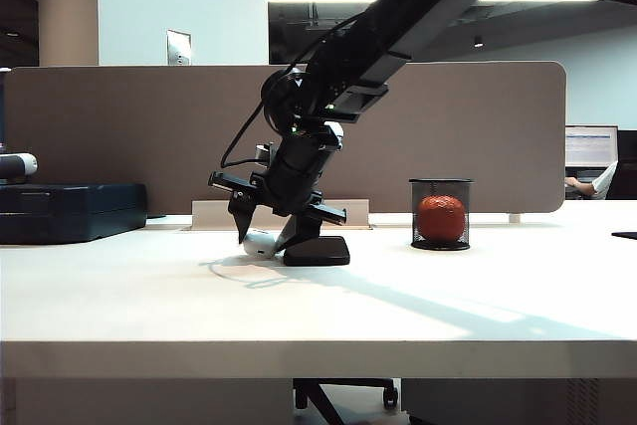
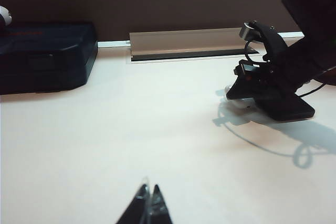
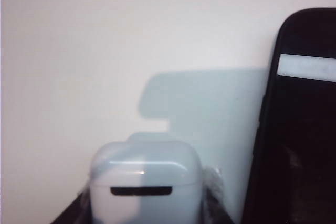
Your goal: Find the wireless headphone case on the desktop and place it on the left side of the phone.
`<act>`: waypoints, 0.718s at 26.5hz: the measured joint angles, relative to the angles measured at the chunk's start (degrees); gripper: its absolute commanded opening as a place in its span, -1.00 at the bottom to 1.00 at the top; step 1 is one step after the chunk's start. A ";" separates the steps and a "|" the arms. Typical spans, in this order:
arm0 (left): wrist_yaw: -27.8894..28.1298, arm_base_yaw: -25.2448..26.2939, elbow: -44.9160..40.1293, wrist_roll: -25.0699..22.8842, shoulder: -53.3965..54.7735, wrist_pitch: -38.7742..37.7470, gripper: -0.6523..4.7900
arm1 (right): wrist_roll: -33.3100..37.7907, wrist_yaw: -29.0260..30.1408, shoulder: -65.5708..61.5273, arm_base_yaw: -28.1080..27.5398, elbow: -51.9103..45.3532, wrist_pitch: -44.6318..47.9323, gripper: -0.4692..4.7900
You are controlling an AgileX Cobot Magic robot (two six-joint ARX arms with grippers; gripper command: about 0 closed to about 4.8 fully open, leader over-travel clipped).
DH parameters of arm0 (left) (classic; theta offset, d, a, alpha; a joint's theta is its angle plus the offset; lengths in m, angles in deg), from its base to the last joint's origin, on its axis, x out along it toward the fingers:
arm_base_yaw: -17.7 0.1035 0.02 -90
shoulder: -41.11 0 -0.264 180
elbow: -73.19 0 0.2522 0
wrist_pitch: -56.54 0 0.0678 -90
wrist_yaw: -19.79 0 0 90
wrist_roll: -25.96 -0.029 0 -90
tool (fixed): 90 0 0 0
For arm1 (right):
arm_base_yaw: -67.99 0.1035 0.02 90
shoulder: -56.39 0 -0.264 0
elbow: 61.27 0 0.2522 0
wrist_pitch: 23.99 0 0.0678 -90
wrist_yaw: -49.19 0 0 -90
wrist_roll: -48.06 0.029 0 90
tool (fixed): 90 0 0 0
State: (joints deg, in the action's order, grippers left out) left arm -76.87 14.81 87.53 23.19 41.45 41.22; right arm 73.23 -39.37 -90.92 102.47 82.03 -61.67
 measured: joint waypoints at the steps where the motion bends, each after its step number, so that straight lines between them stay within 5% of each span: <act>1: 0.00 0.00 0.00 0.00 0.00 0.00 -0.78 | 0.00 0.09 -0.02 0.00 0.00 -0.02 0.22; 15: 0.00 0.00 0.00 0.00 0.00 0.00 -0.78 | -5.27 -0.17 -0.11 -0.20 12.79 -5.20 0.22; 19: 0.00 0.00 0.00 0.00 0.00 0.00 -0.78 | -6.82 -0.15 -0.13 -1.57 19.45 -10.03 -0.01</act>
State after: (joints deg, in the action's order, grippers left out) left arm -76.87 14.81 87.53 23.19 41.45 41.22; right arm 66.41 -39.53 -91.05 100.90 101.48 -71.70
